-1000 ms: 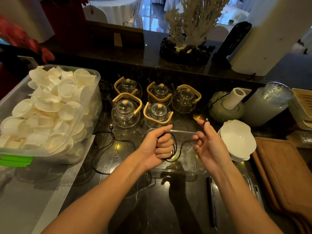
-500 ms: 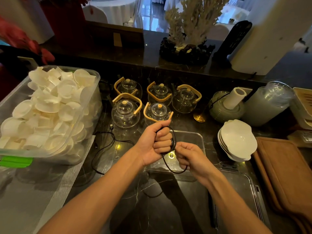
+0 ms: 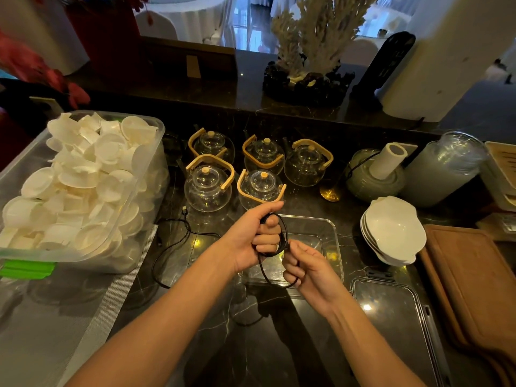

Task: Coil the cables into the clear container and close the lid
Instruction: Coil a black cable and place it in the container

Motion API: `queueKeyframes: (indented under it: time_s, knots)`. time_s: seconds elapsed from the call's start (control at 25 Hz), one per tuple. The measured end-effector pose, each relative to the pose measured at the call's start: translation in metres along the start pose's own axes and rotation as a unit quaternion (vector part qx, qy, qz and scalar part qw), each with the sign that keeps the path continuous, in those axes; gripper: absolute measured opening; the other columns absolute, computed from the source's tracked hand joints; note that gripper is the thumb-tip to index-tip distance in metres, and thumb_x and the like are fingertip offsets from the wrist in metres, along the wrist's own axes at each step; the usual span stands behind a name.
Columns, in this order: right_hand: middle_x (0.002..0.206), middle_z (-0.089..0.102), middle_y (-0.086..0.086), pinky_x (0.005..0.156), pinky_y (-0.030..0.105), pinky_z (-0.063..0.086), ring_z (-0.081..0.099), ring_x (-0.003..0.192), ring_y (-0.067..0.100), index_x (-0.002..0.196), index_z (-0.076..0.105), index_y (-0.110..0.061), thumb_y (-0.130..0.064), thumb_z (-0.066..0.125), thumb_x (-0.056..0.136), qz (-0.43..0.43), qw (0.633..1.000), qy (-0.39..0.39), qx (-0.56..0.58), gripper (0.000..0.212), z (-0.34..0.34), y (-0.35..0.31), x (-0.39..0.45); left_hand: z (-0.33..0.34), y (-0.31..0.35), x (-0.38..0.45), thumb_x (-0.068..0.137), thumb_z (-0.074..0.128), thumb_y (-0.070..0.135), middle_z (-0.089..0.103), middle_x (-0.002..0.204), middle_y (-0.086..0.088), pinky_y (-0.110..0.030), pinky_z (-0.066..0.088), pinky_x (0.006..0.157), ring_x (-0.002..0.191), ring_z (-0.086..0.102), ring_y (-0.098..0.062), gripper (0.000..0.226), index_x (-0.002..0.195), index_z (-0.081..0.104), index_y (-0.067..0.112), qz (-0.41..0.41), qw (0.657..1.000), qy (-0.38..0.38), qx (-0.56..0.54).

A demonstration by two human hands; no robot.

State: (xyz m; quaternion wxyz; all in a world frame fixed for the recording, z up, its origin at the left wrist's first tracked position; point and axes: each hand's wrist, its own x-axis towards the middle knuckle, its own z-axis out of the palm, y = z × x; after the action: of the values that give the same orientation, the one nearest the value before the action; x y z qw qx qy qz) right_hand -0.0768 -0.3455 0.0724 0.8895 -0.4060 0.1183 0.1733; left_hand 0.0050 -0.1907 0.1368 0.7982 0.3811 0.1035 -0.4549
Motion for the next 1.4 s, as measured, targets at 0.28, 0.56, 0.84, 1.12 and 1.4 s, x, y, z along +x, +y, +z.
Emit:
queueKeyframes:
  time_s: [0.28,0.56,0.84,1.12,1.4]
  knots:
    - [0.068,0.046,-0.001,0.048,0.019,0.032,0.034,0.052,0.005,0.097,0.071,-0.01,-0.019,0.056,0.102,0.002,0.997,-0.011,-0.076,0.018,0.019,-0.013,0.001,-0.002,-0.014,0.009,0.087,0.073,0.048,0.039,0.047,0.007,-0.019,0.037,0.045,0.041,0.036,-0.008,0.048,0.052,0.051,0.024,0.098,0.971,0.182,0.116]
    - [0.071,0.04,-0.003,0.054,0.025,0.033,0.032,0.056,0.009,0.096,0.051,-0.013,-0.036,0.061,0.093,-0.013,0.99,-0.009,-0.141,0.025,0.034,-0.009,-0.002,-0.003,-0.029,0.015,0.092,0.062,0.057,0.062,0.057,0.003,-0.03,0.049,0.062,0.059,0.06,-0.014,0.048,0.07,0.061,0.015,0.172,0.92,0.297,0.188]
    - [0.057,0.046,-0.01,0.044,0.017,0.035,0.04,0.046,0.001,0.105,0.061,-0.009,-0.037,0.07,0.091,-0.077,0.962,0.119,-0.234,0.033,0.044,0.006,0.004,-0.009,-0.041,0.019,0.094,0.061,0.056,0.062,0.065,-0.003,-0.032,0.053,0.068,0.067,0.063,-0.017,0.049,0.068,0.06,0.014,0.171,0.928,0.271,0.19]
    - [0.058,0.049,0.0,0.051,0.041,0.042,0.045,0.054,0.021,0.071,0.055,-0.015,-0.042,0.059,0.099,-0.127,0.892,0.248,-0.356,0.039,0.049,0.01,0.01,-0.009,-0.05,0.024,0.095,0.05,0.065,0.055,0.074,-0.011,-0.035,0.046,0.066,0.071,0.055,-0.022,0.058,0.077,0.062,0.011,0.151,0.924,0.273,0.222]
    - [0.084,0.079,0.004,0.074,0.033,0.059,0.075,0.081,0.011,0.089,0.075,-0.02,-0.046,0.041,0.108,-0.215,0.862,0.3,-0.347,0.047,0.045,-0.026,0.005,-0.025,-0.049,0.023,0.093,0.054,0.064,0.031,0.05,0.007,-0.03,0.026,0.053,0.046,0.028,-0.01,0.054,0.06,0.036,0.026,0.124,0.921,0.287,0.234]
